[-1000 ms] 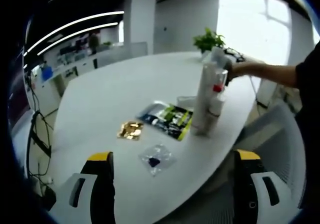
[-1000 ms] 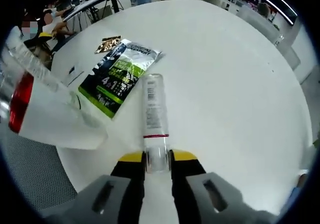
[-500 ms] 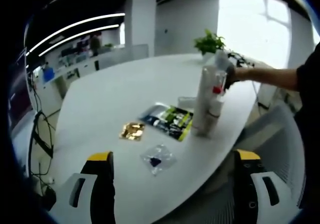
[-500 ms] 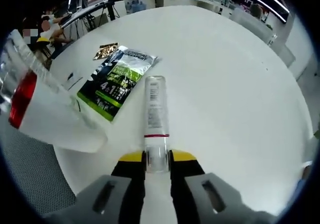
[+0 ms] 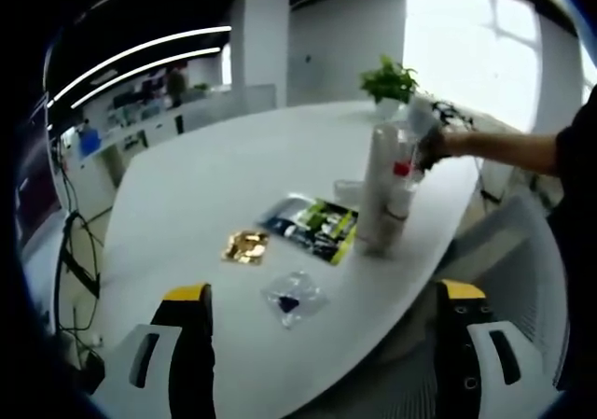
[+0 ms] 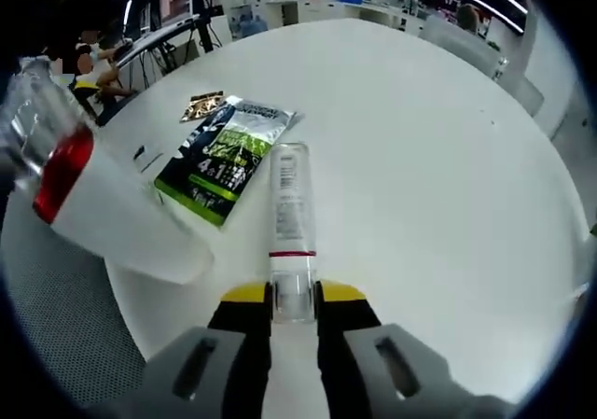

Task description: Arrange the skincare products in the storage area until every visible bottle or jar stands upright without overlapping.

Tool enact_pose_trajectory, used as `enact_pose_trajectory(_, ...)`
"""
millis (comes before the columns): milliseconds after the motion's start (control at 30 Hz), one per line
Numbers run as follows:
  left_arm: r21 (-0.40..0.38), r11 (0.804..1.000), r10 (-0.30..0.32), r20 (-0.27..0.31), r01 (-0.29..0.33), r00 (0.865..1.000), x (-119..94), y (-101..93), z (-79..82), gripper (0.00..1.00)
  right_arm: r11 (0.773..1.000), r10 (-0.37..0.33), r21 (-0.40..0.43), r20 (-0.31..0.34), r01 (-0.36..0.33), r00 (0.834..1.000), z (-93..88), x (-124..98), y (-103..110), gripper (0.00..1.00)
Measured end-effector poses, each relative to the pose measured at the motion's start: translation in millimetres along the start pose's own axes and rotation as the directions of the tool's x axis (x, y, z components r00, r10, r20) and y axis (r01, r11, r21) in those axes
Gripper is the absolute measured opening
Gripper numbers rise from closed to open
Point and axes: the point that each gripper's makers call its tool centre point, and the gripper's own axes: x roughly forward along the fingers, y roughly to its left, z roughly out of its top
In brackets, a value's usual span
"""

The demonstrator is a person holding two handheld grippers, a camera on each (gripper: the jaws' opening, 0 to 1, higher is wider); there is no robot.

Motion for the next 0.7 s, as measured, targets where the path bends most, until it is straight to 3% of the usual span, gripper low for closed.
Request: enact_pose_trajectory(700,0.034,0.999,-0.013,-0.004,0.013,1.0,4.0,-4.5,8.6,0.97,0.999,-0.045,-0.025,0.099,0.048,0.994,18.1,-32.2,0.4,0.16)
